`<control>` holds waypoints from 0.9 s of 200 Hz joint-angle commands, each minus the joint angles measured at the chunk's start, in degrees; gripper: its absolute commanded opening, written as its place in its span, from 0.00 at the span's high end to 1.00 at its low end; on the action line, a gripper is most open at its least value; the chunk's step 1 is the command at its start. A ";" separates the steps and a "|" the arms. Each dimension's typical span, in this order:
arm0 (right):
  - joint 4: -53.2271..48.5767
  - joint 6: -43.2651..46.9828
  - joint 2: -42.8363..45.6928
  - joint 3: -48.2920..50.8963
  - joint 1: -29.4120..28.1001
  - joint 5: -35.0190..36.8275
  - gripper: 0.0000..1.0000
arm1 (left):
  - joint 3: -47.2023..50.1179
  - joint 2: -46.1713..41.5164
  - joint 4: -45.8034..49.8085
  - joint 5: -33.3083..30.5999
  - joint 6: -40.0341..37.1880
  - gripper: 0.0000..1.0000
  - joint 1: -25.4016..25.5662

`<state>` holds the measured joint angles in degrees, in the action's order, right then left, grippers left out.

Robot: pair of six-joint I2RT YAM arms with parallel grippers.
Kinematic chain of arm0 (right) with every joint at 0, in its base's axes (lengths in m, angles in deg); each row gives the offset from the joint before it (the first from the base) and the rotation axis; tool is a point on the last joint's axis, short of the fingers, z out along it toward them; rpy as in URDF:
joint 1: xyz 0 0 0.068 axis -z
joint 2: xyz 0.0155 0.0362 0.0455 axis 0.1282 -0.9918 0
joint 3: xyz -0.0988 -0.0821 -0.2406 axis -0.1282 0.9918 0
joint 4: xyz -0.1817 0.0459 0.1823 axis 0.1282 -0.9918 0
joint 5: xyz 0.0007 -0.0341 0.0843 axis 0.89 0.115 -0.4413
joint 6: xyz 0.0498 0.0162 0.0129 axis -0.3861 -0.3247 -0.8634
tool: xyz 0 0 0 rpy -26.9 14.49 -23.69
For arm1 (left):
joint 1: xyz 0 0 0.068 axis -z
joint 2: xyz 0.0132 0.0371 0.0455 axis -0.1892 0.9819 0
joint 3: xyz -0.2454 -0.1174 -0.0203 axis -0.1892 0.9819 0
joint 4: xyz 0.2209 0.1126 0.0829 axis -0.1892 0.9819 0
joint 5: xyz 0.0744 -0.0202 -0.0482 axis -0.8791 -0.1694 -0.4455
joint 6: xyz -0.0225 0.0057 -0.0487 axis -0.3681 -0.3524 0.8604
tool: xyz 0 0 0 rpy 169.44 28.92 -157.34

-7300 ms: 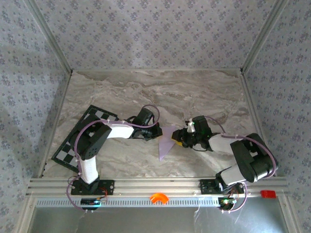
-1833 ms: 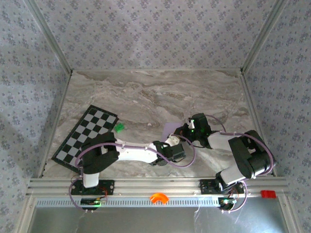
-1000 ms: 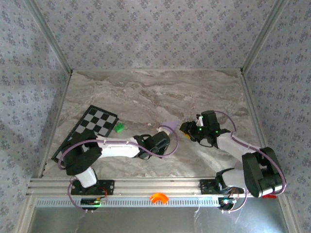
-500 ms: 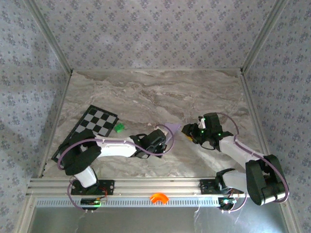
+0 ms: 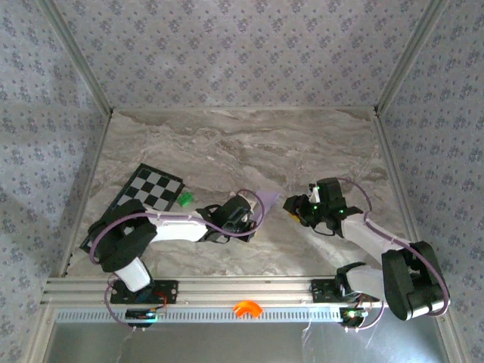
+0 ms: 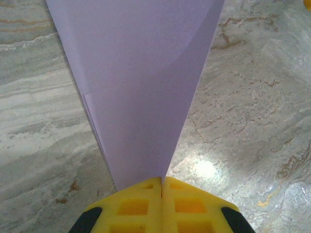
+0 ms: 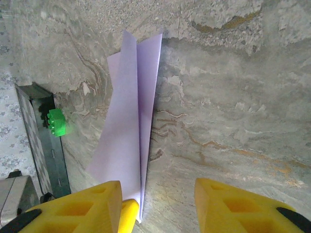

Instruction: Fold a paper plane with a square sheet of paper (pick it up from the middle)

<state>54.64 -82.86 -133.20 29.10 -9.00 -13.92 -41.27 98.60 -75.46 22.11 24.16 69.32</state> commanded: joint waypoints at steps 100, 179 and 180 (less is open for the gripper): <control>4.82 2.01 0.33 2.49 0.19 -3.44 0.57 | 2.37 6.11 -11.88 13.19 5.40 1.00 -3.87; 4.91 1.45 1.47 2.35 -0.99 -4.67 0.44 | -2.65 3.91 -0.75 7.53 1.10 1.00 -2.41; 4.84 1.25 1.47 2.28 -1.02 -4.61 0.43 | -2.73 3.86 -0.47 7.24 0.97 1.00 -2.38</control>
<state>60.63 -80.96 -133.12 32.47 -9.39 -17.98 -40.87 104.27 -84.77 34.50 28.88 65.58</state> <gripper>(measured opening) 0.502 0.051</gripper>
